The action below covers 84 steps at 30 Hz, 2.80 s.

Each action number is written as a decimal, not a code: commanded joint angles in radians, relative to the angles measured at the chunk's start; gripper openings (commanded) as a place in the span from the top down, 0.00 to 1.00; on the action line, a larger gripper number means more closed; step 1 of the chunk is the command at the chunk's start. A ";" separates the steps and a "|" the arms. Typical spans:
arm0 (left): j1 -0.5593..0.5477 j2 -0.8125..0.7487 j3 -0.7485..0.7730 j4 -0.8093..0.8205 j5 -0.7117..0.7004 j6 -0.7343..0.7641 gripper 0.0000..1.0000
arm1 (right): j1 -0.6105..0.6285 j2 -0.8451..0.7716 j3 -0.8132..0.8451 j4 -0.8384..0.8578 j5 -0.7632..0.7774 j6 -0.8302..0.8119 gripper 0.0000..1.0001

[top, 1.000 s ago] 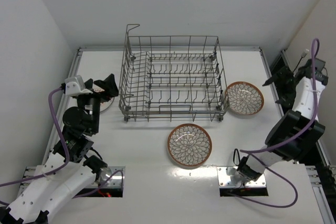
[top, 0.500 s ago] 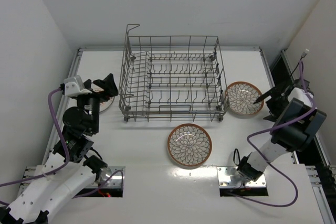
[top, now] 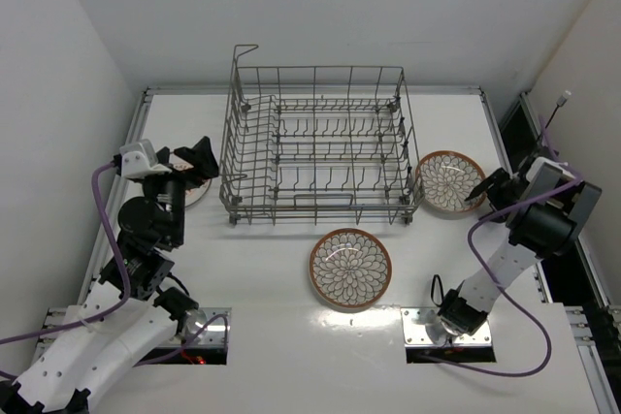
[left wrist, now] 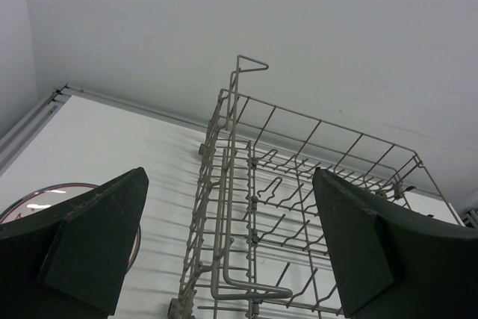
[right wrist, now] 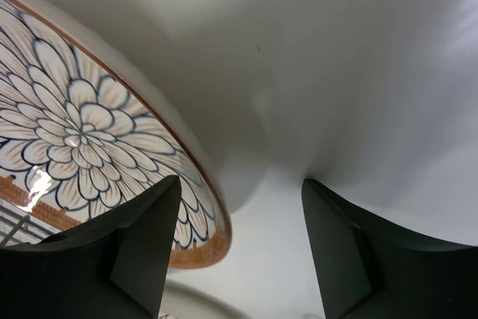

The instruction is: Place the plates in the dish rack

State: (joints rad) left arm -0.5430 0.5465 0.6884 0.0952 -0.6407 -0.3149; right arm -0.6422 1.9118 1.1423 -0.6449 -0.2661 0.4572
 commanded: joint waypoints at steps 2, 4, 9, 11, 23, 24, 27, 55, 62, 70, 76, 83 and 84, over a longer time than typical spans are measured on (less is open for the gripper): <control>-0.008 0.006 -0.003 0.043 -0.007 0.013 0.09 | 0.021 0.050 0.053 0.062 -0.015 -0.018 0.43; -0.008 0.006 -0.003 0.043 -0.016 0.013 0.09 | 0.021 0.079 0.062 0.074 -0.044 -0.018 0.52; -0.008 0.015 -0.003 0.052 -0.025 0.022 0.08 | 0.032 0.122 0.095 0.062 -0.074 -0.038 0.82; -0.008 0.015 -0.003 0.052 -0.025 0.022 0.08 | 0.032 0.122 0.106 0.048 -0.065 -0.038 0.96; -0.008 0.024 -0.003 0.061 -0.025 0.022 0.08 | 0.041 -0.308 0.197 0.004 0.161 0.129 1.00; -0.008 0.024 -0.003 0.052 -0.034 0.022 0.08 | 0.041 -0.354 0.197 0.013 0.194 0.142 1.00; -0.008 0.024 -0.003 0.052 -0.034 0.022 0.08 | 0.079 -0.480 0.261 -0.059 0.353 0.178 1.00; -0.008 0.033 -0.003 0.034 -0.053 0.022 0.08 | 0.864 -0.538 0.407 -0.076 0.936 0.104 1.00; -0.008 0.024 -0.003 0.034 -0.043 0.022 0.08 | 0.944 -0.436 0.467 -0.130 1.136 0.113 1.00; -0.008 0.015 -0.003 0.034 -0.043 0.013 0.07 | 1.053 -0.304 0.540 -0.196 1.257 0.113 1.00; -0.008 0.006 -0.003 0.034 -0.053 0.013 0.06 | 1.098 -0.234 0.530 -0.222 1.321 0.146 1.00; -0.008 0.006 -0.003 0.034 -0.053 0.013 0.06 | 1.130 -0.195 0.485 -0.266 1.392 0.178 1.00; -0.008 0.006 -0.003 0.034 -0.053 0.013 0.06 | 1.139 -0.186 0.485 -0.275 1.401 0.187 1.00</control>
State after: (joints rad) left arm -0.5430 0.5594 0.6884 0.0959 -0.6834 -0.3004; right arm 0.4900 1.7149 1.6180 -0.9291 0.9970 0.5949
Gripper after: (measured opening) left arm 0.939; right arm 0.065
